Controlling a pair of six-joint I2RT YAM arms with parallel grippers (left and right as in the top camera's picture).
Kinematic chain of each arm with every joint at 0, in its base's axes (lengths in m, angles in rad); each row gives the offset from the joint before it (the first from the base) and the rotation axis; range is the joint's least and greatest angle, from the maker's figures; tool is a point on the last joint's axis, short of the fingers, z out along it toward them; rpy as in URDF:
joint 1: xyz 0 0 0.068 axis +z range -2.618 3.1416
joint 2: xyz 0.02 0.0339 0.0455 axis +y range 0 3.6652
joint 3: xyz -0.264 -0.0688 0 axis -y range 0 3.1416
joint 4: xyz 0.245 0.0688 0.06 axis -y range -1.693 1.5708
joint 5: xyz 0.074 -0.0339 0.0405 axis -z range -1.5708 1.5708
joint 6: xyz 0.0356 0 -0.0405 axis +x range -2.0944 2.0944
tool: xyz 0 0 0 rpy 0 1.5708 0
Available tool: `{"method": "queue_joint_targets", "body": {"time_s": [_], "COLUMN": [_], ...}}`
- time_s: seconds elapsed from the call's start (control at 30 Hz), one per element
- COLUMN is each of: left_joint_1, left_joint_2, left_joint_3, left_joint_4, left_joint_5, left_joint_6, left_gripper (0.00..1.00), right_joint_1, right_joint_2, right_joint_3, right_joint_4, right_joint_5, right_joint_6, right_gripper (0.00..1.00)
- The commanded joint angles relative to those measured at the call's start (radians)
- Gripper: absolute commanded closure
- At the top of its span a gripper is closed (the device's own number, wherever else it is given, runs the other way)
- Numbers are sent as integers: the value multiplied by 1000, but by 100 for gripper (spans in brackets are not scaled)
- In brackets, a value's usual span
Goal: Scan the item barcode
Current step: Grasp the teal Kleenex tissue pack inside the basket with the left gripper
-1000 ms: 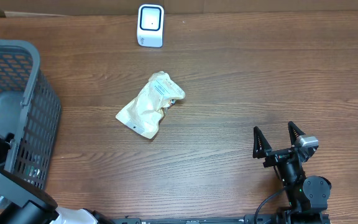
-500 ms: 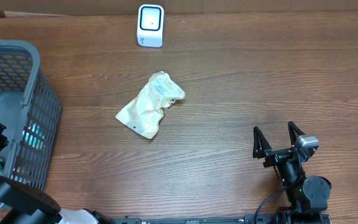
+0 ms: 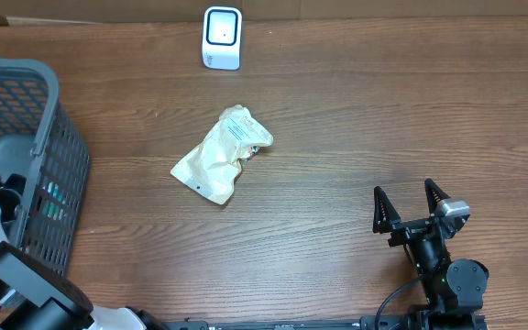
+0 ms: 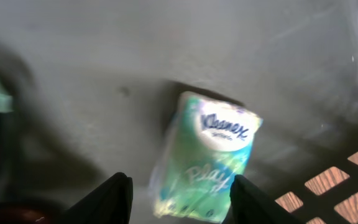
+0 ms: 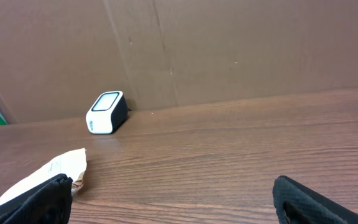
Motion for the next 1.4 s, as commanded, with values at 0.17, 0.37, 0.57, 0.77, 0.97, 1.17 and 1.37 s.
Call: {"method": "queue_joint_targets", "body": {"time_s": [0.17, 0.37, 0.57, 0.77, 0.97, 1.17, 1.37], "left_joint_1": [-12, -12, -12, -12, -12, -12, -12], "left_joint_2": [8, 41, 113, 156, 142, 43, -139], "left_joint_3": [-77, -105, -105, -105, -74, 95, 377], "left_joint_4": [45, 82, 143, 142, 90, -55, -203], "left_joint_5": [-119, -143, -115, -80, -76, -76, -52], "left_joint_6": [-82, -109, -108, -106, -100, -101, -101], "left_gripper": [48, 48, 48, 93, 96, 96, 96], "right_joint_1": [-3, -3, -3, -3, -3, -3, -3], "right_joint_2": [-6, -6, -6, -6, -6, -6, -6], "right_joint_3": [-10, -10, -10, -10, -10, -10, -10], "right_joint_4": [5, 5, 5, 5, 5, 5, 5], "right_joint_5": [-5, -5, -5, -5, -5, -5, -5], "right_joint_6": [0, 0, 0, 0, 0, 0, 0], "right_gripper": [0, 0, 0, 0, 0, 0, 0]}}
